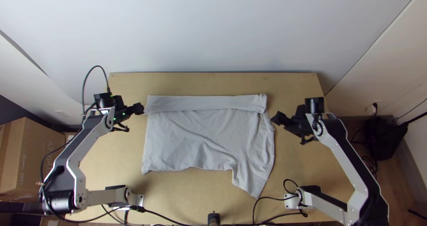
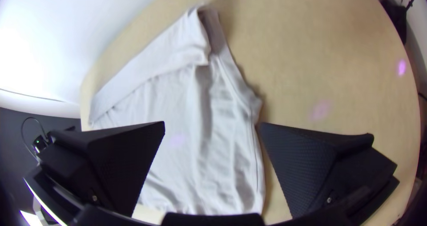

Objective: Fold the t-shirt

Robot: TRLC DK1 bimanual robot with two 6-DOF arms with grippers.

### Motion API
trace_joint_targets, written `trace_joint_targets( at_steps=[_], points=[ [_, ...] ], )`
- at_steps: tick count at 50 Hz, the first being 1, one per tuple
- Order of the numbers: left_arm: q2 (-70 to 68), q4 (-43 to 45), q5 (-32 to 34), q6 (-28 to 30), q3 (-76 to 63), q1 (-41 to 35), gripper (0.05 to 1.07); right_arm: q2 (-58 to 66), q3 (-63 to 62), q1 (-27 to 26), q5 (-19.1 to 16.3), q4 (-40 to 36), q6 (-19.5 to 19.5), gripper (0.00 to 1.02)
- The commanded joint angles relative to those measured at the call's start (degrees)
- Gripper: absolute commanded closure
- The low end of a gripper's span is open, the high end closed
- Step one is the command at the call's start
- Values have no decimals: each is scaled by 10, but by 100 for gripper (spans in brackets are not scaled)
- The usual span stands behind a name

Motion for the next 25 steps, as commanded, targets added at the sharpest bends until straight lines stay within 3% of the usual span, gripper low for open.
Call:
trace_joint_targets(
  at_steps=[1,8,13,19,25],
  points=[
    [-51,-37,11,8,8,12,15,-51,-24,-4,-33,-93,8,4],
    [-86,-78,19,7,28,22,15,-53,-56,13,-35,-209,-21,5],
    [-104,-94,20,7,37,22,15,-41,-90,28,-35,-251,-33,7],
    [-118,-113,21,2,48,19,15,-40,-125,73,-35,-268,-33,16],
    [-136,-129,20,0,56,14,15,-34,-154,107,-35,-268,-32,16]
  ],
)
